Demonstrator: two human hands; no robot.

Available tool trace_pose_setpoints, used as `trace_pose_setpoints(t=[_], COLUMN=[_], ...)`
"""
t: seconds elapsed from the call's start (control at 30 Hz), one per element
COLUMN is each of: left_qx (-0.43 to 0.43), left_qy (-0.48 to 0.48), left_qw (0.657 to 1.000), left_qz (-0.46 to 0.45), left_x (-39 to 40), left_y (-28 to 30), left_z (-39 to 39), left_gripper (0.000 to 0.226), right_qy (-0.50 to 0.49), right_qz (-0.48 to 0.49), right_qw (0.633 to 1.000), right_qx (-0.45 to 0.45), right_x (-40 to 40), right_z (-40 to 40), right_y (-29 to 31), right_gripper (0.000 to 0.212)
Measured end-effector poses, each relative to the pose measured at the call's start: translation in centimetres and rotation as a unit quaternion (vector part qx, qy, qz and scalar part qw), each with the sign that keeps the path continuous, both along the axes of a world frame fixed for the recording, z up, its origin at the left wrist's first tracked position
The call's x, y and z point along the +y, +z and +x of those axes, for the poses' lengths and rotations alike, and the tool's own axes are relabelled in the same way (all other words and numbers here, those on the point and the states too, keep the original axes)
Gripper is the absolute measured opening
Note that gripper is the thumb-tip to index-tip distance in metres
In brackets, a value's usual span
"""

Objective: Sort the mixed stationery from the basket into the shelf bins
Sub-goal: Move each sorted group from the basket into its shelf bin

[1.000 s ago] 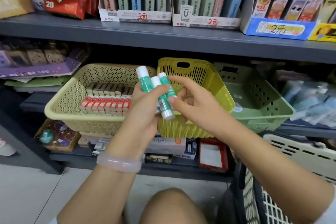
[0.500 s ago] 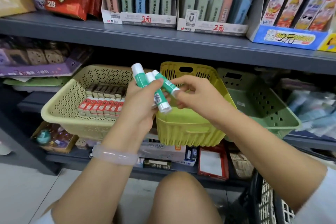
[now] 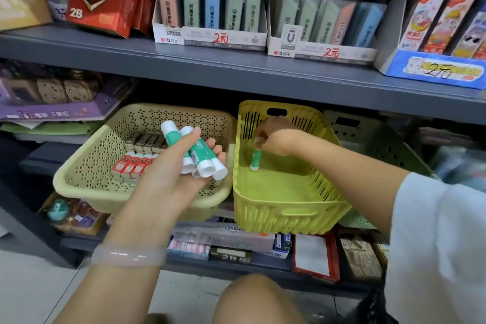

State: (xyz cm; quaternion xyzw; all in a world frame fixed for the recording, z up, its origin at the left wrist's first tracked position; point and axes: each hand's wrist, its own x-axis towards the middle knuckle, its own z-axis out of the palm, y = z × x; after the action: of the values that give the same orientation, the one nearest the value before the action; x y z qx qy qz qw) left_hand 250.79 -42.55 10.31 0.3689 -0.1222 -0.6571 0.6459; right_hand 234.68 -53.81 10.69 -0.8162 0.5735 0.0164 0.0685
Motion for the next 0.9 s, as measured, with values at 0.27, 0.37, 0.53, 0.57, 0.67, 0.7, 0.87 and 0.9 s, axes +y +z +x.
trace_pose_setpoints(t=[0.27,0.37,0.53,0.57,0.67,0.7,0.87,0.9], left_qx=[0.027,0.029,0.025,0.027,0.031,0.038,0.095,0.099], left_qy=[0.005,0.009,0.023,0.032,0.045,0.045,0.045,0.039], left_qw=[1.0,1.0,0.999,0.999,0.997,0.997,0.992,0.992], left_qz=[0.004,0.0,-0.016,-0.023,-0.047,-0.049,-0.068,-0.072], left_x=[-0.8,-0.8,-0.7,-0.7,-0.9,-0.9,-1.0,-1.0], left_y=[0.0,0.0,0.0,0.0,-0.1,-0.1,0.0,-0.1], left_z=[0.2,0.2,-0.5,-0.7,-1.2,-1.3,-1.0,-0.8], left_gripper=[0.017,0.016,0.011,0.008,0.007,0.008,0.009,0.009], right_qy=[-0.004,-0.024,0.05,0.053,0.072,0.074,0.085,0.084], right_qz=[0.011,-0.018,0.0,0.061,0.168,0.179,0.189,0.177], right_qw=[1.0,1.0,0.955,0.934,0.912,0.912,0.917,0.921], right_qx=[-0.003,0.008,-0.294,-0.349,-0.367,-0.362,-0.341,-0.338], right_x=[-0.9,0.7,5.0,5.8,7.2,7.4,7.9,7.9], right_z=[0.2,-0.3,1.0,1.5,2.7,3.0,3.2,3.2], right_y=[-0.7,0.0,2.4,2.9,3.5,3.6,4.1,4.1], right_gripper=[0.036,0.051,0.022,0.019,0.028,0.034,0.042,0.039])
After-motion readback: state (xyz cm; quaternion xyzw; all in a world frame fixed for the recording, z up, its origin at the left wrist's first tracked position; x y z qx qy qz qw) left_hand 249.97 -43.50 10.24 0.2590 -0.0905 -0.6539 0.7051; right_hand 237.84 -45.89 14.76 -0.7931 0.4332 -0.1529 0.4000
